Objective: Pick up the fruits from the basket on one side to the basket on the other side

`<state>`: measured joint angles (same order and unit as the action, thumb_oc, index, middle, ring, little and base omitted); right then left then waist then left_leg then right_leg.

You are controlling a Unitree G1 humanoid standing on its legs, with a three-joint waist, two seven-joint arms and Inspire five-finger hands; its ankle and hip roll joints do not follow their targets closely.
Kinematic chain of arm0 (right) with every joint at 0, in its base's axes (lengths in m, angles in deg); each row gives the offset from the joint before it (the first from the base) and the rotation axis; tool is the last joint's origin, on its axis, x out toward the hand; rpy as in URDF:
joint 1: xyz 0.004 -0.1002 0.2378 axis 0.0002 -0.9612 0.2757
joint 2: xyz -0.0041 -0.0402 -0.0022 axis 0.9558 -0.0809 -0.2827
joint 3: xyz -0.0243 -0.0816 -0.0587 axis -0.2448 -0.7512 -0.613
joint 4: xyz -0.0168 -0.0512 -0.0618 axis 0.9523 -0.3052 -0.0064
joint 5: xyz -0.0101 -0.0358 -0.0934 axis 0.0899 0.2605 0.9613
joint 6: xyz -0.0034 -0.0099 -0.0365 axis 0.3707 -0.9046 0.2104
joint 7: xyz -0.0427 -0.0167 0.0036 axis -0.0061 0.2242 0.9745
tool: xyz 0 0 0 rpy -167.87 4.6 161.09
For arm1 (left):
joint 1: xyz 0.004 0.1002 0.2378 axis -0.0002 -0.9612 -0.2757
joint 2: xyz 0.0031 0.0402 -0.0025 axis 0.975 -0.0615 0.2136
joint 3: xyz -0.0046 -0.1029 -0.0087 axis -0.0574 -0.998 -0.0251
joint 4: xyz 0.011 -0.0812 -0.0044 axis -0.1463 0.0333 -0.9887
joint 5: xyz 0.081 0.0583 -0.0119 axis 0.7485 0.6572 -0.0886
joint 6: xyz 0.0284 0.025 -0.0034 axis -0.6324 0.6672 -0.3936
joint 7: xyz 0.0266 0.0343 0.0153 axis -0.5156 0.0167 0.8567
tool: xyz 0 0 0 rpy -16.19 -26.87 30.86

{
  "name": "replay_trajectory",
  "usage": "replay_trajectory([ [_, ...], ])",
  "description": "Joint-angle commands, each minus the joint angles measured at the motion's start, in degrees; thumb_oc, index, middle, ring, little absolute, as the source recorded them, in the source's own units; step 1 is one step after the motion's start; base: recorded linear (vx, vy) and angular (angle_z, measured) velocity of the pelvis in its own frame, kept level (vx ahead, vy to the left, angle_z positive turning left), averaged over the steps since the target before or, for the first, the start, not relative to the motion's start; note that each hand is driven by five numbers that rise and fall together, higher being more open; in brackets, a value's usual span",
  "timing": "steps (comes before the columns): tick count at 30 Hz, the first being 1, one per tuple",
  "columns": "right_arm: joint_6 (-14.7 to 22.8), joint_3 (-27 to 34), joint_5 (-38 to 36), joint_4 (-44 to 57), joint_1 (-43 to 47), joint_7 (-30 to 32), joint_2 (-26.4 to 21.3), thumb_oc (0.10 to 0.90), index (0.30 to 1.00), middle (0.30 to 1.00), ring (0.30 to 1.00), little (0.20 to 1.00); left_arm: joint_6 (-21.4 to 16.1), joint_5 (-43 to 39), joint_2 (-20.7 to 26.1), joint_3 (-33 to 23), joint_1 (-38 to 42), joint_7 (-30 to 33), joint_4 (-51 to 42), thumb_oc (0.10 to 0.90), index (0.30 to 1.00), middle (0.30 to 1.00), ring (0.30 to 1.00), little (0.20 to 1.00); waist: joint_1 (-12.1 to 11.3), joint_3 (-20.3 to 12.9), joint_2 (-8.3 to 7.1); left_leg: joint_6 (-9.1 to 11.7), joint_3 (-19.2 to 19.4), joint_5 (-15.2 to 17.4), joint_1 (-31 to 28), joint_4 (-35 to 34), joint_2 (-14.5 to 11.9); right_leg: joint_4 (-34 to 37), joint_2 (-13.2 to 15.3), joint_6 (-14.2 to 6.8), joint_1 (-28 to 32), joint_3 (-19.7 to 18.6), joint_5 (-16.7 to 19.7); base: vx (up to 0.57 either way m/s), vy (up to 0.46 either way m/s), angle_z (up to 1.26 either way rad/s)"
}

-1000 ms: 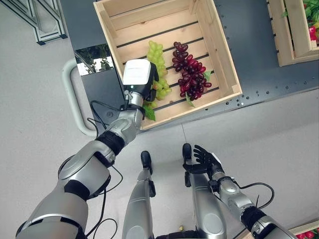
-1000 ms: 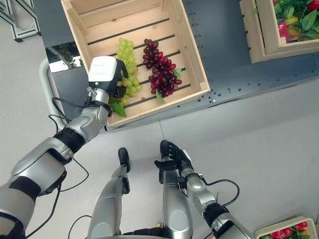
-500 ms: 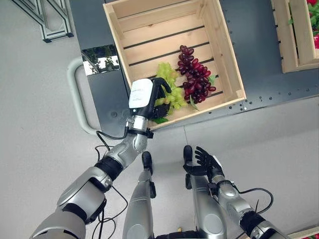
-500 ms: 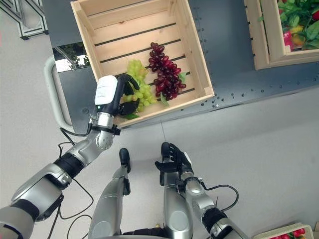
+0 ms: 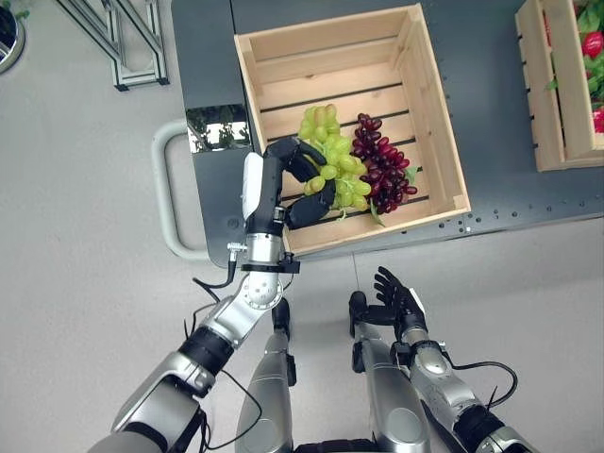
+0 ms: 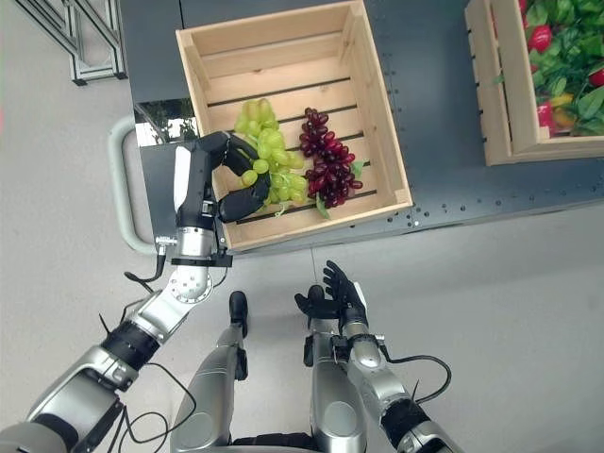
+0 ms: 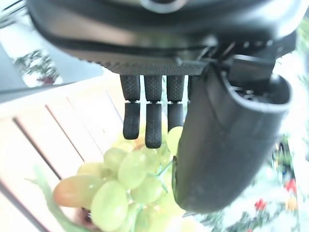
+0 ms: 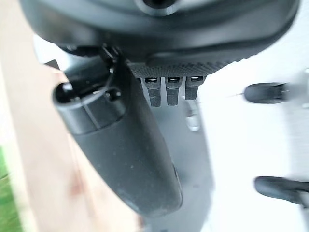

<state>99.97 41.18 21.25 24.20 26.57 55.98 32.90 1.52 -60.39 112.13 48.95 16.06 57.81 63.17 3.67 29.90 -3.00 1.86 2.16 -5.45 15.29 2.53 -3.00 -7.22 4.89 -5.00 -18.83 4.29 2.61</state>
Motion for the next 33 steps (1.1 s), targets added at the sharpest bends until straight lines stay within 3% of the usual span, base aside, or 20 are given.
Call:
replay_trajectory([
  [1, 7.32, 4.21, 4.86, 10.29, -2.53, 3.58, -1.79, 0.8, 0.9, 0.9, 0.9, 0.9, -12.46, -7.13, -2.01, -4.97, 2.79, -6.14, -13.21, 0.4, 0.3, 0.3, 0.3, 0.3, -0.92, -1.22, -0.93, -1.31, -1.47, 2.18, -0.24, 0.6, 1.23, 2.14, -0.88, 1.26, 4.05, -0.5, 1.39, 0.05, -0.054, 0.03],
  [4, 7.92, 7.31, 7.4, 16.94, -4.63, 3.09, -3.12, 0.8, 0.9, 0.9, 0.9, 0.9, -13.7, -12.26, -2.55, -7.42, -1.62, -11.96, -18.0, 0.4, 0.3, 0.3, 0.3, 0.3, -0.91, -3.24, -1.56, -1.41, -1.46, 2.16, -2.84, -1.43, 0.91, 3.75, -1.0, 0.96, 6.42, -0.45, 1.52, 0.04, -0.033, 0.03],
  [10, 6.32, 14.32, 12.9, 33.09, -9.78, -0.11, -7.23, 0.8, 0.9, 0.9, 0.9, 0.9, -11.05, -25.82, -2.36, -11.82, -10.18, -25.28, -26.43, 0.4, 0.3, 0.3, 0.3, 0.3, -0.69, -9.72, -1.73, -1.2, -1.15, 1.69, -9.2, -6.4, 0.2, 7.67, -0.85, 0.31, 12.18, -0.58, 1.75, 0.07, -0.004, 0.01],
  [12, 6.13, 15.63, 13.48, 35.4, -10.5, -1.11, -8.0, 0.8, 0.9, 0.9, 0.9, 0.9, -10.4, -26.82, -2.06, -12.46, -11.54, -27.16, -27.08, 0.4, 0.3, 0.3, 0.3, 0.3, -0.66, -11.07, -1.55, -1.16, -1.16, 1.64, -10.22, -7.0, 0.08, 8.32, -0.72, 0.14, 13.08, -0.57, 1.89, 0.05, 0.044, -0.07],
  [21, 5.73, 22.51, 15.25, 43.59, -10.69, -9.04, -10.86, 0.8, 0.9, 0.9, 0.9, 0.9, -1.04, -39.28, -1.05, -17.26, -18.1, -35.61, -28.98, 0.4, 0.3, 0.3, 0.3, 0.3, -1.22, -21.27, 0.26, -0.6, -0.19, 3.19, -15.42, -7.53, -0.81, 12.18, 0.86, -0.52, 18.85, -0.07, 2.42, 0.09, 0.051, -0.08],
  [23, 5.78, 22.7, 15.01, 43.74, -10.44, -9.67, -10.84, 0.8, 0.9, 0.9, 0.9, 0.9, -0.49, -40.97, -1.17, -17.56, -18.46, -36.8, -28.91, 0.4, 0.3, 0.3, 0.3, 0.3, -1.32, -21.85, 0.4, -0.62, -0.05, 3.47, -15.83, -7.53, -0.87, 12.22, 0.97, -0.58, 19.15, -0.06, 2.27, 0.08, 0.017, -0.05],
  [25, 5.78, 22.96, 14.31, 44.89, -9.38, -11.82, -10.52, 0.8, 0.9, 0.9, 0.9, 0.9, 3.29, -49.94, -2.19, -18.19, -19.31, -43.98, -29.72, 0.4, 0.3, 0.3, 0.3, 0.3, -1.66, -23.3, 0.81, -0.54, 0.22, 4.09, -16.62, -7.53, -0.97, 12.22, 1.32, -0.75, 19.82, 0.03, 1.82, 0.05, 0.013, -0.1],
  [28, 6.2, 22.01, 14.28, 45.28, -7.44, -12.72, -11.03, 0.8, 0.9, 0.9, 0.9, 0.9, 7.1, -56.72, -2.54, -16.61, -19.02, -49.5, -29.9, 0.4, 0.3, 0.3, 0.3, 0.3, -1.79, -24.09, 1.1, -0.61, 0.58, 4.54, -17.33, -7.53, -1.14, 12.22, 1.56, -0.94, 20.31, 0.2, 1.72, 0.01, 0.002, -0.02],
  [33, 6.23, 21.21, 14.78, 44.96, -4.19, -13.85, -13.76, 0.8, 0.9, 0.9, 0.9, 0.9, 12.79, -61.57, -2.12, -14.98, -18.31, -54.04, -28.92, 0.4, 0.3, 0.3, 0.3, 0.3, -2.0, -25.25, 1.55, -0.71, 1.1, 5.21, -18.43, -7.53, -1.35, 12.22, 1.84, -1.17, 21.18, 0.15, 1.35, 0.02, 0.005, -0.01],
])
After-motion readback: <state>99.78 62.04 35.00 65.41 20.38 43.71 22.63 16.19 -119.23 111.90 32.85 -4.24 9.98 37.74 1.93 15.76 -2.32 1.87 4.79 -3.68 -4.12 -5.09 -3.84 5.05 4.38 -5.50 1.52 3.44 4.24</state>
